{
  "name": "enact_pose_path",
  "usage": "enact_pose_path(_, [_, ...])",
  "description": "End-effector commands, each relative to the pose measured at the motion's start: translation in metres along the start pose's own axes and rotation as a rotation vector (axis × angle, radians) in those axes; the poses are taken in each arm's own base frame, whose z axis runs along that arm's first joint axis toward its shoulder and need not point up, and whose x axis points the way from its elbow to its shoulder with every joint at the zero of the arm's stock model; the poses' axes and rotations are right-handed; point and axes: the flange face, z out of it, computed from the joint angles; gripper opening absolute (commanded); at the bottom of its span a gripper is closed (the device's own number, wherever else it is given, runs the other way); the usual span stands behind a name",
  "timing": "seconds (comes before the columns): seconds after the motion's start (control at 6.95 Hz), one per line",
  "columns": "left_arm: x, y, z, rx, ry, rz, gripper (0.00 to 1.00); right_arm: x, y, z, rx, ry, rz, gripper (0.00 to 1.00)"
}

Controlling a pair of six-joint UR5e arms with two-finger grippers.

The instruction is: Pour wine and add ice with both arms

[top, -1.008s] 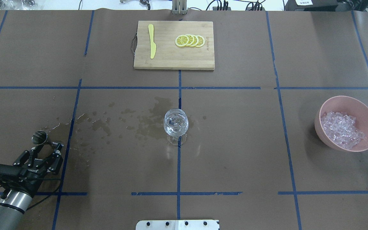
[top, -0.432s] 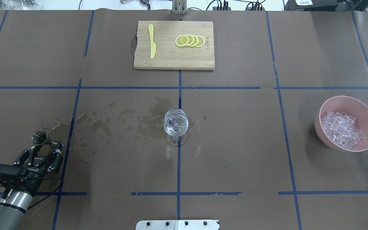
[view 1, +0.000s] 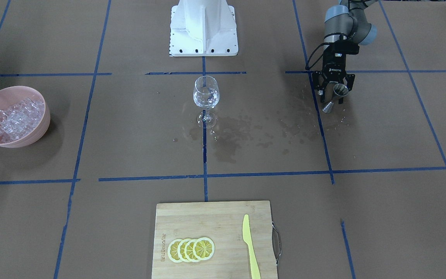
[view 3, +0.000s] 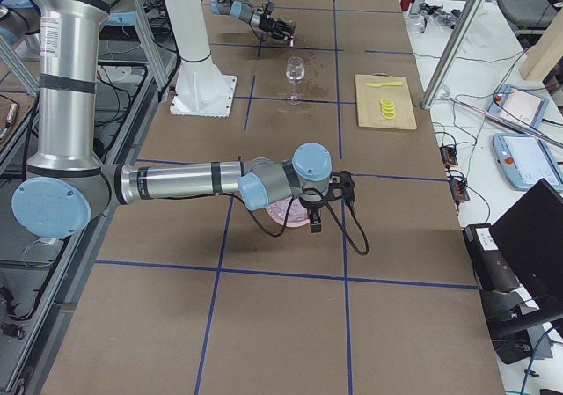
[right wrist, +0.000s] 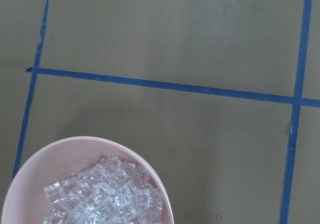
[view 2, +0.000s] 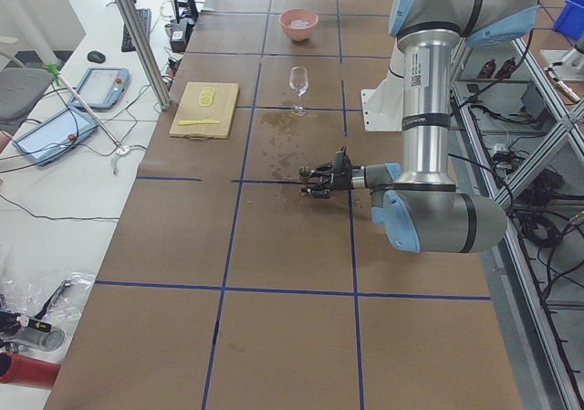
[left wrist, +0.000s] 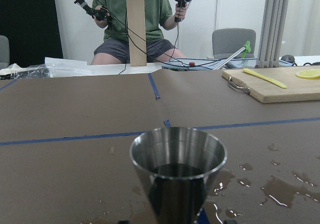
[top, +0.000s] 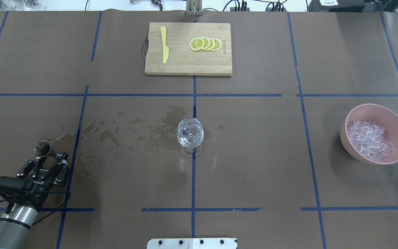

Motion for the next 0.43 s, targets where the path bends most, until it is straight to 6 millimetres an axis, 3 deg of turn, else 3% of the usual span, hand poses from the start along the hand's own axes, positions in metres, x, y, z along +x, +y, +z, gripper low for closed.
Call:
enact_pose_path(0.0, [0.0033, -0.0010, 0.0013, 0.003, 0.001, -0.004, 0.27, 0.0009, 0.0002, 0.0007, -0.001, 0.000, 0.001, 1.00])
enact_pose_path(0.14, [0.0035, -0.0020, 0.0016, 0.004, 0.000, -0.005, 0.07, 0.0009, 0.0002, 0.0007, -0.001, 0.000, 0.001, 1.00])
enact_pose_path(0.29, [0.0029, -0.0054, 0.0024, 0.010, 0.003, -0.023, 0.00, 0.0009, 0.0002, 0.0007, -0.001, 0.000, 0.001, 1.00])
